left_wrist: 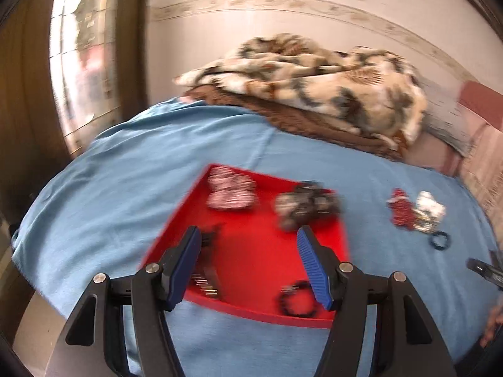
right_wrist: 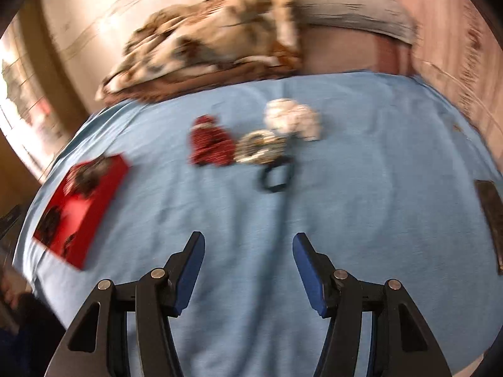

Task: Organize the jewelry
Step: 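Return both open tools to the remaining accessories, then grasp the red polka-dot scrunchie with the left tool while the right tool grasps the white polka-dot scrunchie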

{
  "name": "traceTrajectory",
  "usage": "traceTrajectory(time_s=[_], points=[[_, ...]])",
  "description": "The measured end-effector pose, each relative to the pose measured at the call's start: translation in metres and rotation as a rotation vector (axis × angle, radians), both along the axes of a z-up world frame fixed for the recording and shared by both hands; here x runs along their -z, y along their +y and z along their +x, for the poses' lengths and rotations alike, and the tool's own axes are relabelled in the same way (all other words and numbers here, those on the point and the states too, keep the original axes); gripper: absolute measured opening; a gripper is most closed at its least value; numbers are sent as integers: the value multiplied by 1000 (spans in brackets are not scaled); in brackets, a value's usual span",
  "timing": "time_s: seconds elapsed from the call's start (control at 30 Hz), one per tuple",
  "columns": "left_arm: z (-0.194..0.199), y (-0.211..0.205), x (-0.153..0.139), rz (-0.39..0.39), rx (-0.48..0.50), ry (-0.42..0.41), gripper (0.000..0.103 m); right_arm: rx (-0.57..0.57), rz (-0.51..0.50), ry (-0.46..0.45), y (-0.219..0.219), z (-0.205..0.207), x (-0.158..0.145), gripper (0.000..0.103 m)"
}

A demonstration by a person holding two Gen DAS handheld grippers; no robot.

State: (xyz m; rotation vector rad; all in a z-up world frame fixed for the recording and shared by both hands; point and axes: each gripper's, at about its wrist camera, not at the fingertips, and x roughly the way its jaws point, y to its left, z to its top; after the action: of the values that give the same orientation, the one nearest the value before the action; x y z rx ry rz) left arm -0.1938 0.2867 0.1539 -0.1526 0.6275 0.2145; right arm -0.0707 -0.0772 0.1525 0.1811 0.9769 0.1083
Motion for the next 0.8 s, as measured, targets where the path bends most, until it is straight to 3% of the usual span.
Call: traceTrajectory(time_s=[0.17,0.33,0.4,0.57,0.8], points=[[31,-65,-16,3,184,36,63,39,35,-11,-25,20,6,63],[78,-131,-1,9,316,98,63,18,54,-30,-25,45,13,63],[101,-149,11,-16,341,137,63,2,49,-38,-24,52,15,63],[171,-176,50,-168,351,252,62,-22,32,-74,-25,77,17,63],[230,-205,90,-197,365,328,62,-10,58,-95,-40,125,26,63]])
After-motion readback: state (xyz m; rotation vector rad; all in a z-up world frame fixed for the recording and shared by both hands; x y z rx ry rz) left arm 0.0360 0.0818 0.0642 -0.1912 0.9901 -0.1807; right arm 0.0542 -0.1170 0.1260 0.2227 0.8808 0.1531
